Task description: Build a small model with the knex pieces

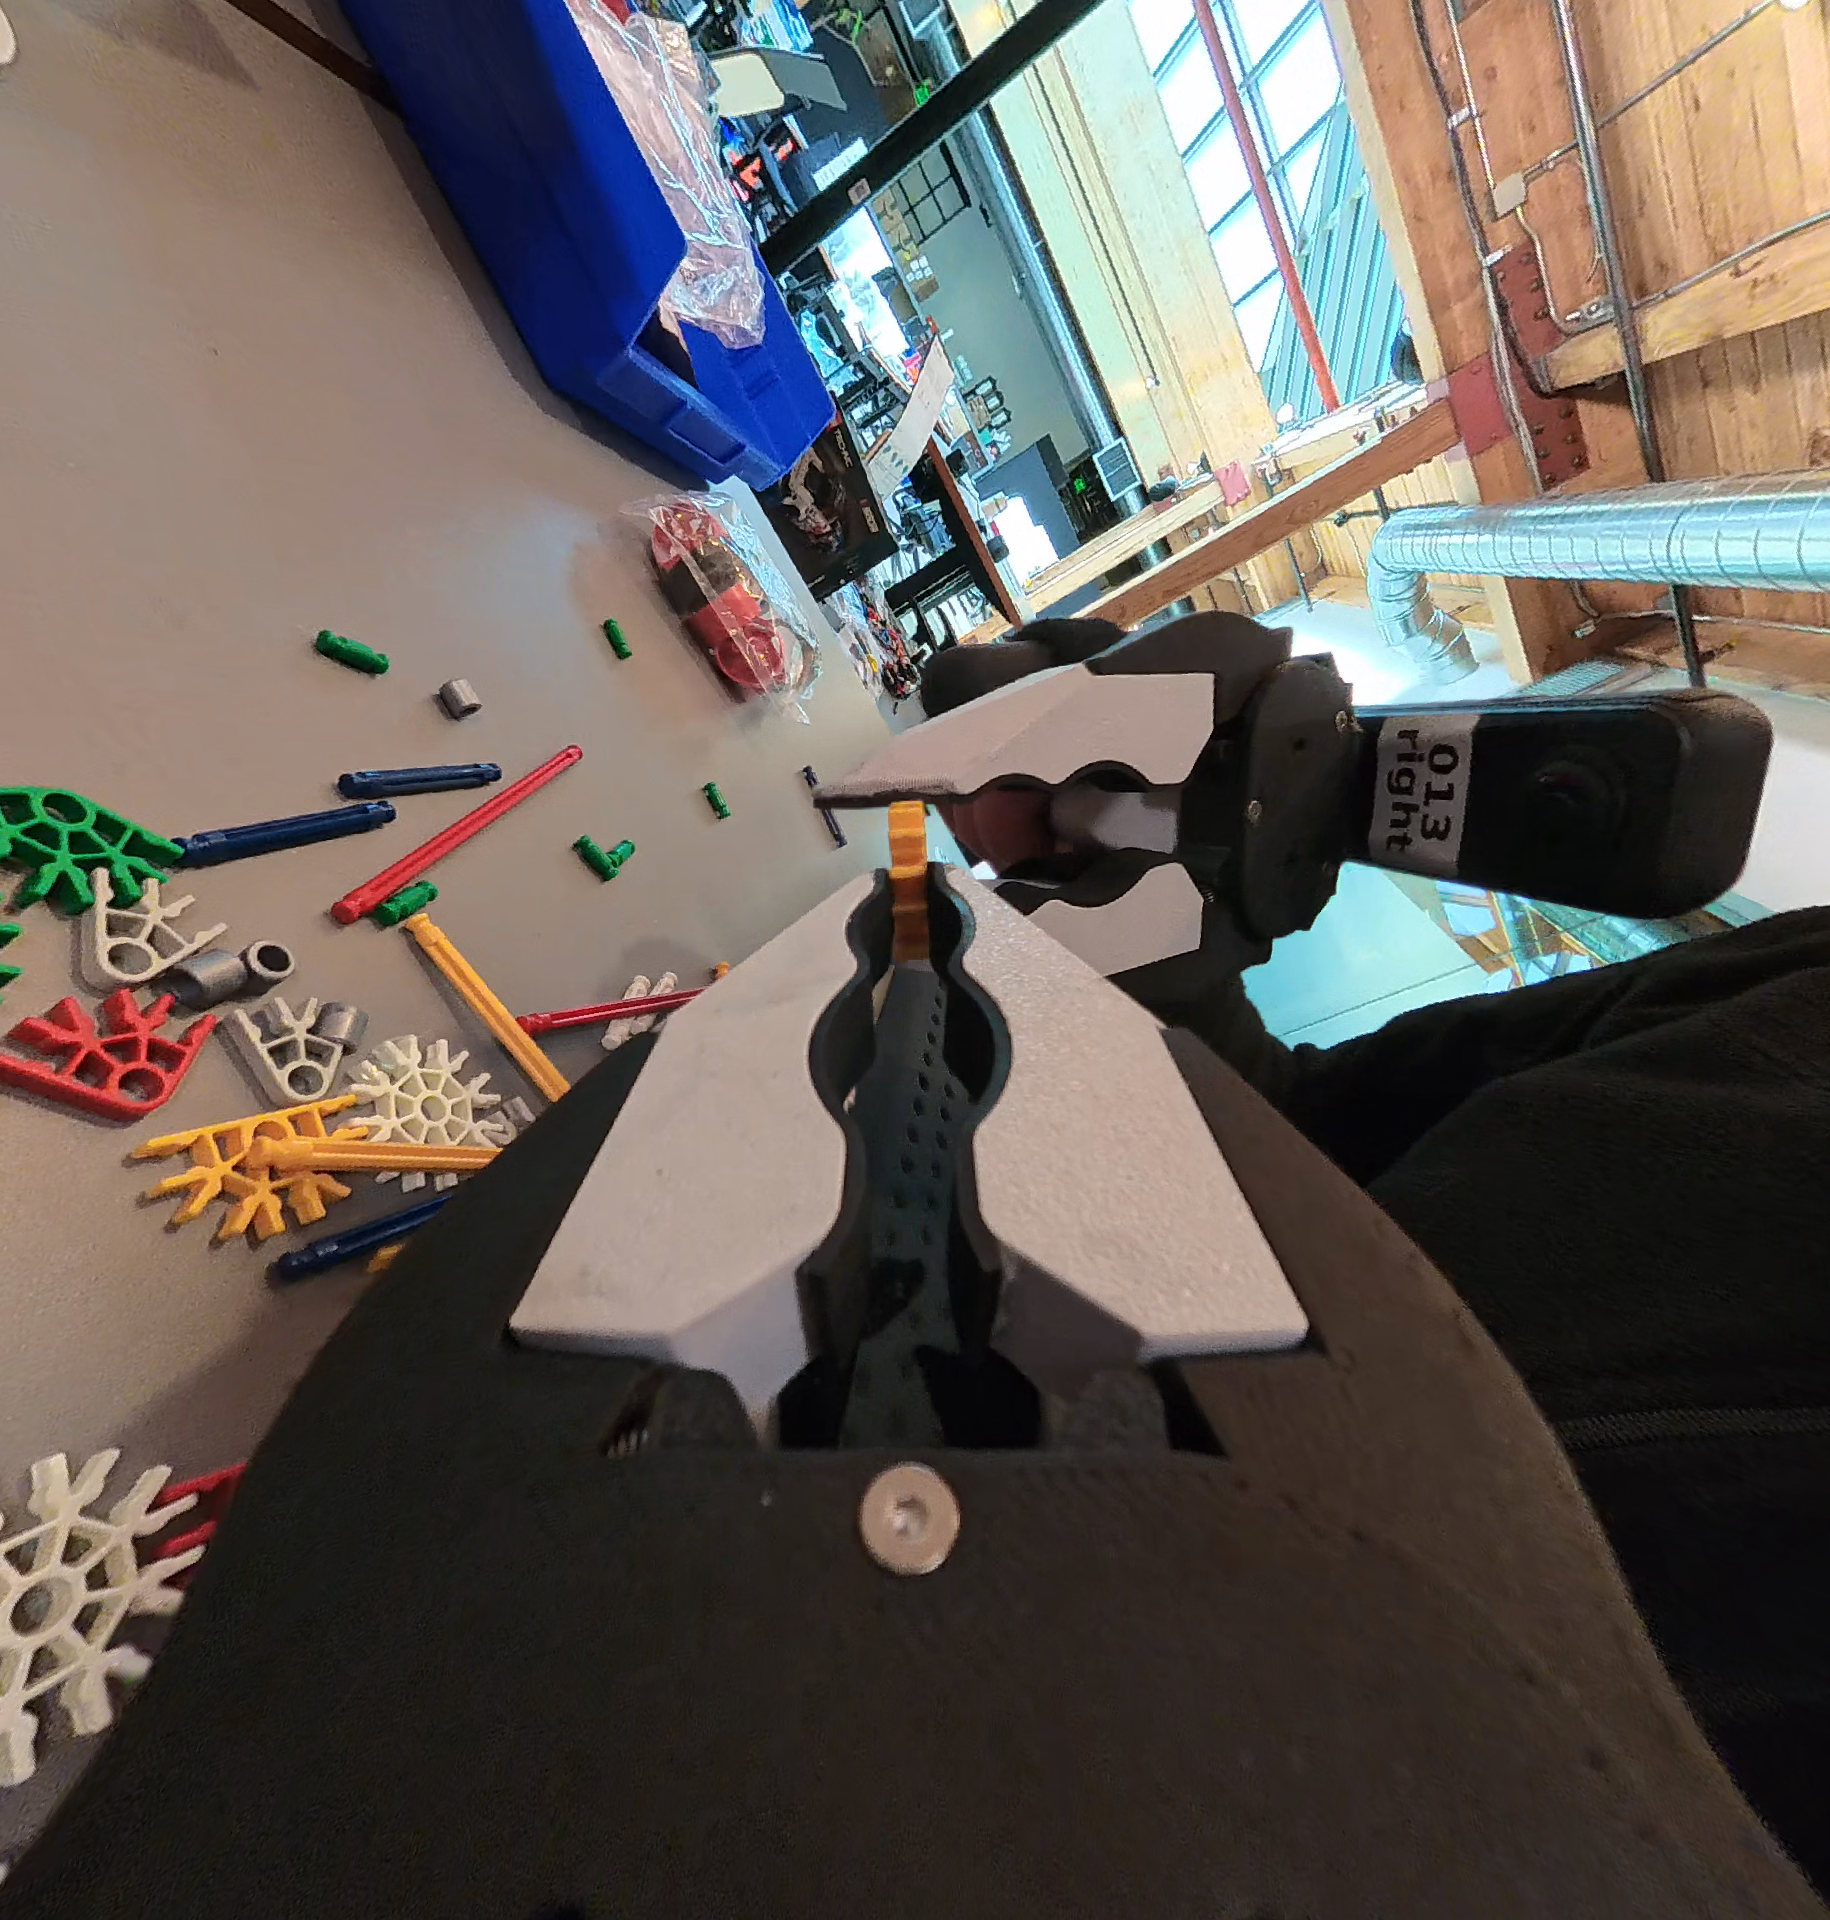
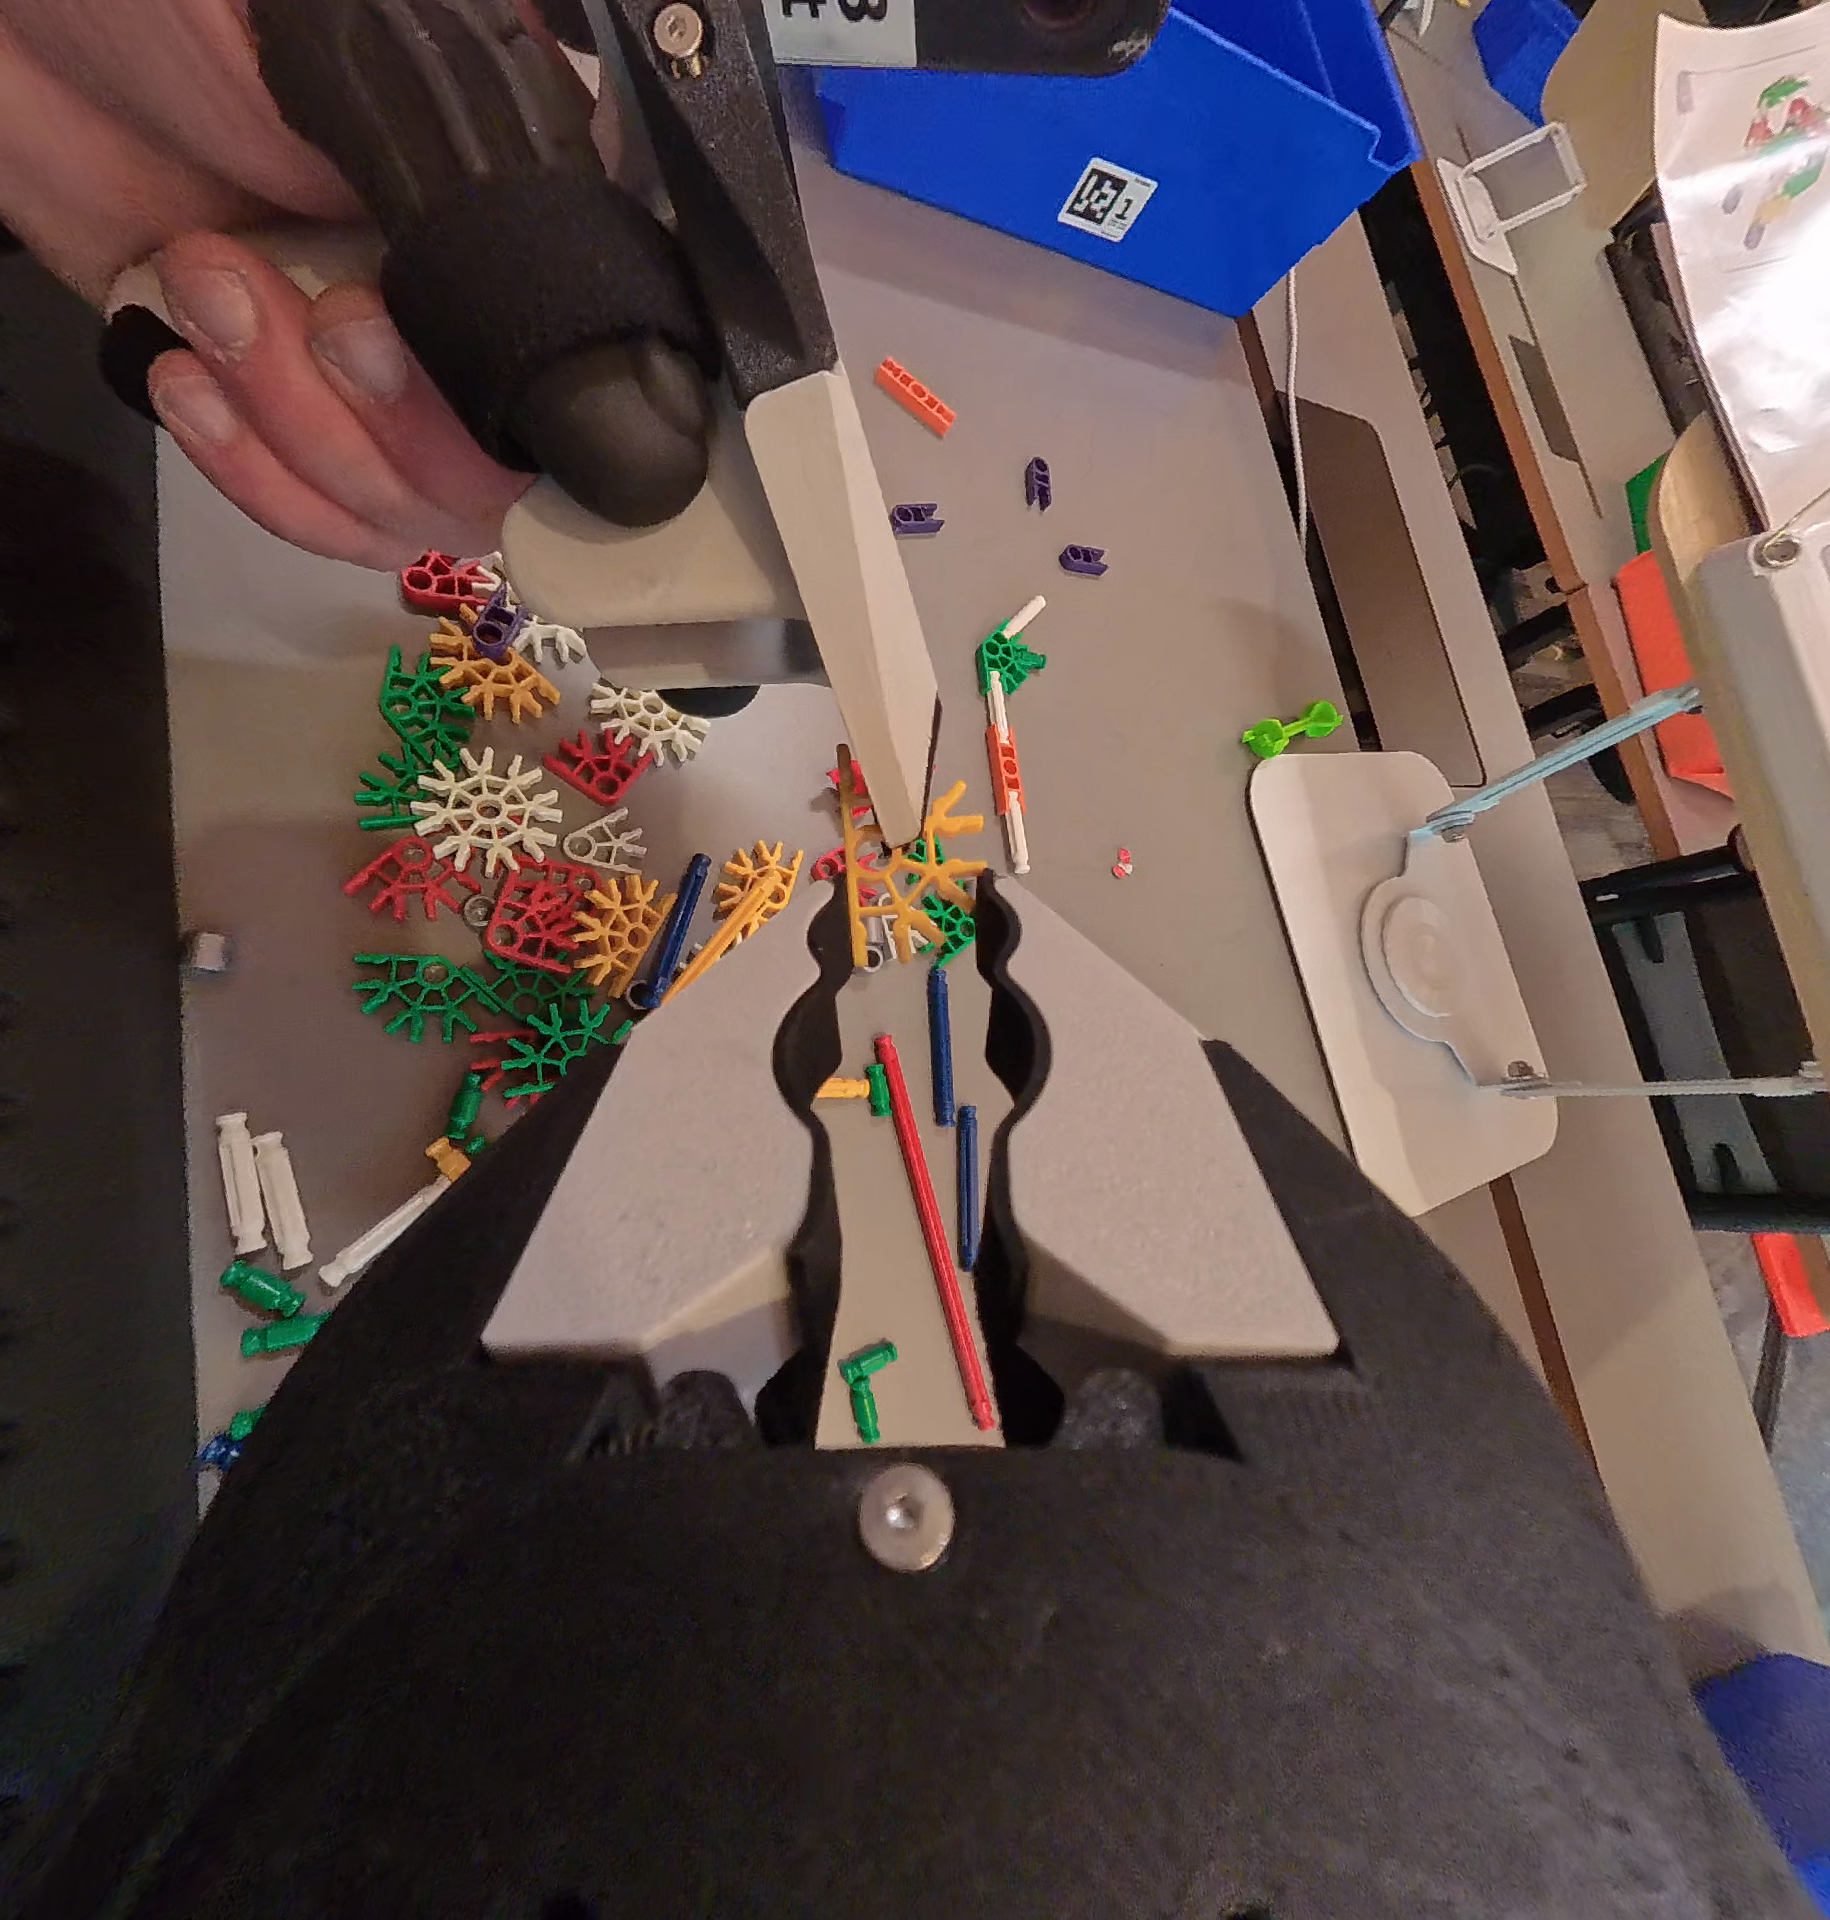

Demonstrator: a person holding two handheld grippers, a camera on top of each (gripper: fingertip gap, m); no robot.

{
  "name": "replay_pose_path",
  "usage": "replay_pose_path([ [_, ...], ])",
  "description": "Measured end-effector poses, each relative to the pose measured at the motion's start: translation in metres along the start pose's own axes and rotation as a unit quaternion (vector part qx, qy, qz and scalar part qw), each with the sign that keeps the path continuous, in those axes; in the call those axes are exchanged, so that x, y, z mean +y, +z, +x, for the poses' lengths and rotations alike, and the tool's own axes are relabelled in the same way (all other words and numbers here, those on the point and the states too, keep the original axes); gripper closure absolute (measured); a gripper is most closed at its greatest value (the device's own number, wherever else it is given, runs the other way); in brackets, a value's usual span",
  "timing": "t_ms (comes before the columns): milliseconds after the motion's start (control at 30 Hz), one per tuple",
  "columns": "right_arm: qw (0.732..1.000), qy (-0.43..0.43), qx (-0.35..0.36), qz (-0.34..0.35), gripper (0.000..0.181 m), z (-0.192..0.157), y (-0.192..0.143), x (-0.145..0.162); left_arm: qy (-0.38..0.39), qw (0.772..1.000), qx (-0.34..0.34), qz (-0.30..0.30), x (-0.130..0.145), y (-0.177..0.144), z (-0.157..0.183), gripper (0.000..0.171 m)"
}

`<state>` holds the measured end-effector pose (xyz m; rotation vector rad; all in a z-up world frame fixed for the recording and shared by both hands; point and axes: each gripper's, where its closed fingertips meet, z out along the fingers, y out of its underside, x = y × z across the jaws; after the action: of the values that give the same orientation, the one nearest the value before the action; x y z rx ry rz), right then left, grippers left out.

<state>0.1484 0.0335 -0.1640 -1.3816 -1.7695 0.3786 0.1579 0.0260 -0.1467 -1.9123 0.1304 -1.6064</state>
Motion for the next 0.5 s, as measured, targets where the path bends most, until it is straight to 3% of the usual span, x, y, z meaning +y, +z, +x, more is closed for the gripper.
replay_pose_path([
  [100,1.000,0.017,-0.012,0.011,0.161,0.001,0.002,-0.001,-0.003,1.000,0.001,0.011,-0.003,-0.003,-0.001,0.165],
  [200,0.999,0.033,-0.018,0.016,0.161,0.010,0.004,0.001,0.004,1.000,-0.019,0.023,-0.010,-0.012,-0.011,0.149],
  [267,0.999,0.046,-0.021,0.011,0.161,0.021,0.007,0.009,0.018,0.999,-0.038,0.032,-0.017,-0.022,-0.019,0.150],
  [400,0.997,0.066,-0.031,-0.020,0.162,0.049,0.028,0.040,0.099,0.984,-0.145,0.005,-0.028,-0.045,-0.060,0.157],
  [500,0.994,0.083,-0.054,-0.038,0.161,0.065,0.051,0.064,0.185,0.956,-0.224,-0.035,-0.039,-0.056,-0.089,0.159],
])
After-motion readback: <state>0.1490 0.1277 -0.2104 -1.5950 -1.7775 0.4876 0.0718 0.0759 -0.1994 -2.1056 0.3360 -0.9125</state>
